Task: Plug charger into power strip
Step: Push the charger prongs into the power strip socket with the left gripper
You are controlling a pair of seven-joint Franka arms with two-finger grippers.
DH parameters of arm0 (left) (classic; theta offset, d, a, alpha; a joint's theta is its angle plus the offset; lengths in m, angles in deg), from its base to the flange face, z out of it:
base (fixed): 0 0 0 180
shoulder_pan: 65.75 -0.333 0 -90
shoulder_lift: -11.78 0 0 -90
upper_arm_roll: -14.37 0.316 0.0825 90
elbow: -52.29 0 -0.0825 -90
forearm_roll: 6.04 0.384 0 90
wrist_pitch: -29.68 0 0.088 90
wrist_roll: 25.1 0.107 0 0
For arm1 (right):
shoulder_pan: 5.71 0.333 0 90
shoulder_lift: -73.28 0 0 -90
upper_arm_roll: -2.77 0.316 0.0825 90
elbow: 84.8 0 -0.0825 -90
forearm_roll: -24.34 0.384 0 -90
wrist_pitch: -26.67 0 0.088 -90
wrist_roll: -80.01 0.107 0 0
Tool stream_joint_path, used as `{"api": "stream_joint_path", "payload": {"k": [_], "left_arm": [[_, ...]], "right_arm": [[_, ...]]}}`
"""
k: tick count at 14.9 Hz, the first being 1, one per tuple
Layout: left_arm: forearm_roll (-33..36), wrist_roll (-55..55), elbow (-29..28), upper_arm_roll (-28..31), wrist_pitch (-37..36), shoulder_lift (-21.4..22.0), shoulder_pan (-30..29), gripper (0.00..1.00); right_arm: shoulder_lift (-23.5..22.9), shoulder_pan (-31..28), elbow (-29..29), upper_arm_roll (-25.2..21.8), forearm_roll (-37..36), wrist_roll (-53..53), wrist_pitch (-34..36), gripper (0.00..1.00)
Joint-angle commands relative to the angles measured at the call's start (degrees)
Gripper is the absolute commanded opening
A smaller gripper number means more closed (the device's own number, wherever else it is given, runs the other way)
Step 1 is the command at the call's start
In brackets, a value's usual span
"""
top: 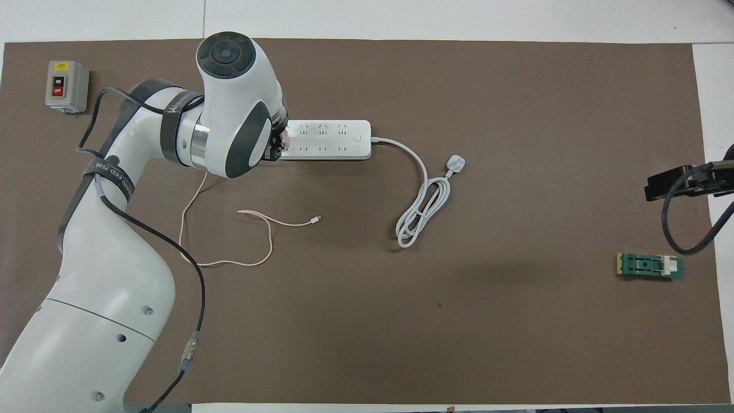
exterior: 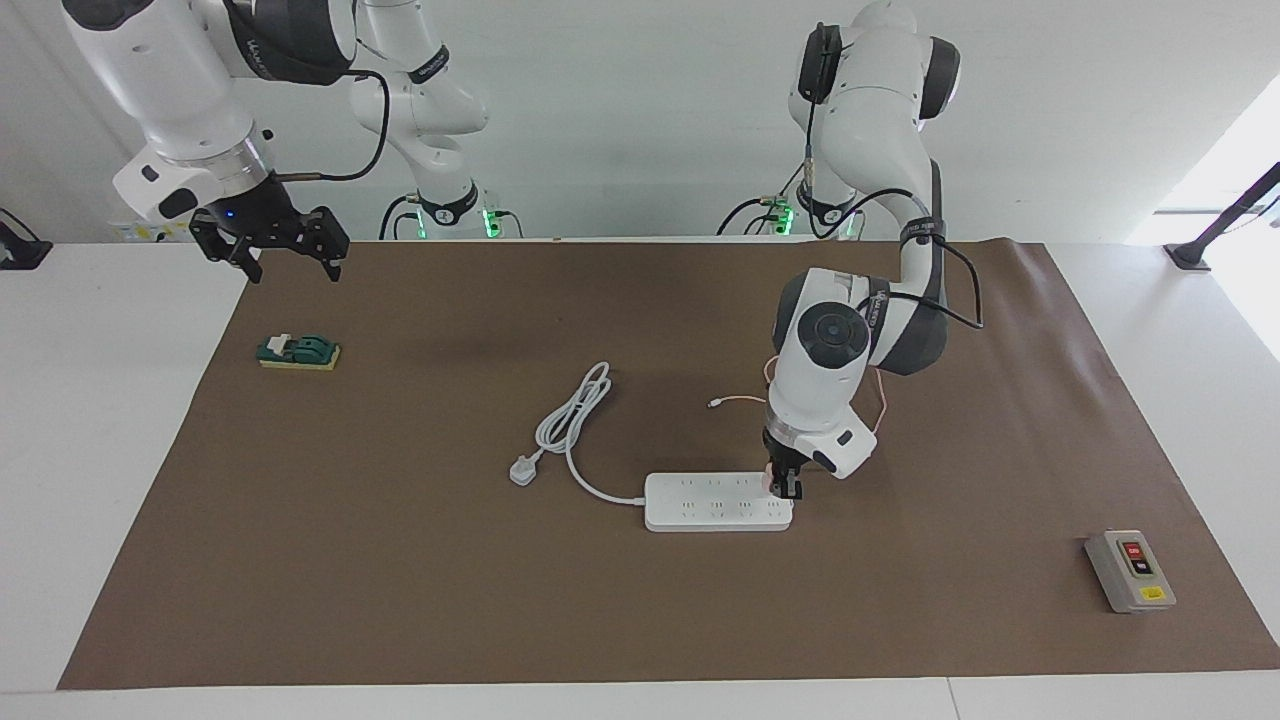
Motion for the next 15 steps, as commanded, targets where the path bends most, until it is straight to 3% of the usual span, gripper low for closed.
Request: {"api": "stream_joint_path", "payload": {"k": [1,15], "left_arm": [[0.27,-0.88,-2.52,0.31,0.30,0.43,0.34,0.00],[0.27,-0.53,-5.07,0.13,2.41,1.58,0.42,0.00]], "right_arm": [[0.33,-1.09,0.27,0.71,1.20,-1.30,0.77,1.00],[0.33,-1.09,0.27,0.62,1.20,-1.04,0.86,1.00]]}}
